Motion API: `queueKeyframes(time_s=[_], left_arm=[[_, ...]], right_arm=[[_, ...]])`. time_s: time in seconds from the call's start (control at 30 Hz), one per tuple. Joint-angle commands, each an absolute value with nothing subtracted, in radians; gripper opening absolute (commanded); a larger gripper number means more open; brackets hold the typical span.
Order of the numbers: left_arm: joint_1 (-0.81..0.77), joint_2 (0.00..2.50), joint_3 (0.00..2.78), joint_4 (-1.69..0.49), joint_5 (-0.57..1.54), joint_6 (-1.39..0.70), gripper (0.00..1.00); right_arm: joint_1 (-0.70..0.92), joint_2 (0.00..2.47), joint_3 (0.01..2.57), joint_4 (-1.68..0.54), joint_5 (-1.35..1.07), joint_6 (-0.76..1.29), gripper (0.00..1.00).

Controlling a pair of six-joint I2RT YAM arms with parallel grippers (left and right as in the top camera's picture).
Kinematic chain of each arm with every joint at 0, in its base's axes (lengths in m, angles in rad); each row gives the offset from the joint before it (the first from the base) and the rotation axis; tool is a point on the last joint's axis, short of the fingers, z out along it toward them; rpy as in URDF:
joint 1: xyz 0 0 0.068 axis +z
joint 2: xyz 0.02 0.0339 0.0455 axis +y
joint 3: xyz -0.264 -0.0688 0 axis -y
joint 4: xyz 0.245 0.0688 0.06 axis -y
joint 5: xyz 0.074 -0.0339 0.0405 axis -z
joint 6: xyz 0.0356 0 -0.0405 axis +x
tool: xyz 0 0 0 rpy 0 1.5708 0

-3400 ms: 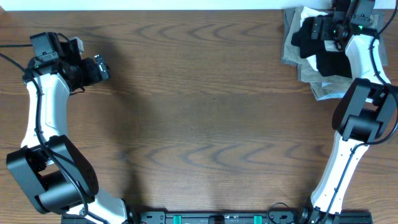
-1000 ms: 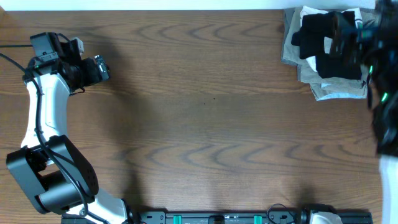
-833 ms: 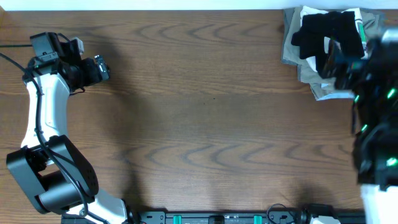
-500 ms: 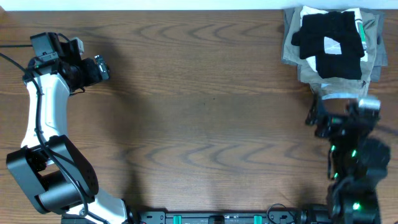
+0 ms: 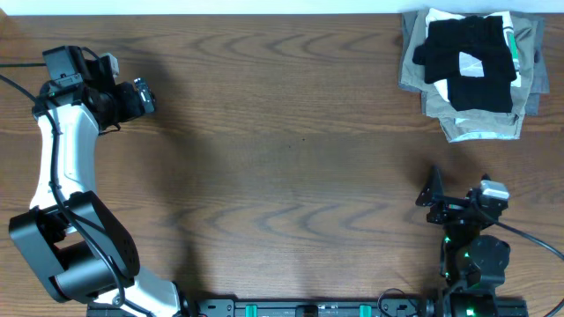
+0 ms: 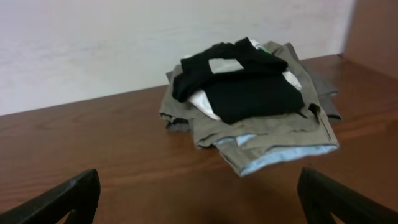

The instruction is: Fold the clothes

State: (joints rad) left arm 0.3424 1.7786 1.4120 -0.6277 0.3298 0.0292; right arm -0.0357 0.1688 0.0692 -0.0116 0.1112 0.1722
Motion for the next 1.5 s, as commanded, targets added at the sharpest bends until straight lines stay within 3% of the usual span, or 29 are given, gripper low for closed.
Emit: queueKeyframes(time_s=[0.0,0.37,1.47], left_arm=[[0.341,1.794,1.402,-0.631,0.324,0.028,0.98],[0.341,1.794,1.402,-0.631,0.324,0.028,0.98],[0.344,1.789,1.402,-0.633,0.324,0.028,0.98]], right_arm=[[-0.019,0.124,0.039,-0.007,0.149,0.186,0.99],[-0.019,0.006,0.006,-0.057,0.158,0.185,0.99],[-0.019,0.005,0.006,-0.056,0.157,0.186,0.99]])
